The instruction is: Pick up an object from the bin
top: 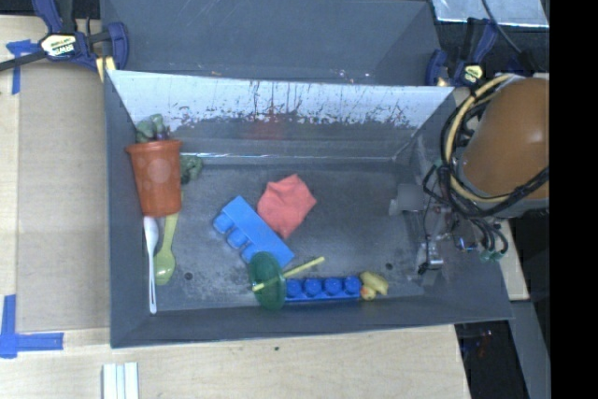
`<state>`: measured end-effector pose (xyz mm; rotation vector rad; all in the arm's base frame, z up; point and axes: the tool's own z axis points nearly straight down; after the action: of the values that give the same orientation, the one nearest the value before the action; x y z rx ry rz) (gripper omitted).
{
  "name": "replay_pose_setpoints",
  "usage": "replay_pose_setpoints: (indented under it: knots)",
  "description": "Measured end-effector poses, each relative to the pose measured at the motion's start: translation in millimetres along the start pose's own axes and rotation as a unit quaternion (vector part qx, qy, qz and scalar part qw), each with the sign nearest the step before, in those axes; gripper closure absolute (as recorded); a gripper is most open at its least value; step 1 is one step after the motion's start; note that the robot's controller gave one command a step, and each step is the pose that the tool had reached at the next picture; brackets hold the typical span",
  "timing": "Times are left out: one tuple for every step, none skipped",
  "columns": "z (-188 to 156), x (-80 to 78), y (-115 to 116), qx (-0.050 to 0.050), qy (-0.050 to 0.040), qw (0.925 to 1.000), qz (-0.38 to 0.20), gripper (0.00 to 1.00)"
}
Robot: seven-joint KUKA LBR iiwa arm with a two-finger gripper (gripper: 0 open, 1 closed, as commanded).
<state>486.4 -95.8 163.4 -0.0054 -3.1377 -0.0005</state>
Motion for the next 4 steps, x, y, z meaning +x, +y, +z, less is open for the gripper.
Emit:
replay_pose_setpoints:
  knots:
    - [-3.0,-1.9,0.3,0.001,-0.0035,1.0,-0.001,0.0]
    - [24.2,-10.8,21.9,0.003,-0.0067,0.9985,-0.055,0.0]
    - [66.9,-16.7,83.1,0.001,-0.003,0.9897,-0.143,0.0]
    - [63.3,-8.1,94.9,0.001,-0.0033,0.9933,-0.115,0.0]
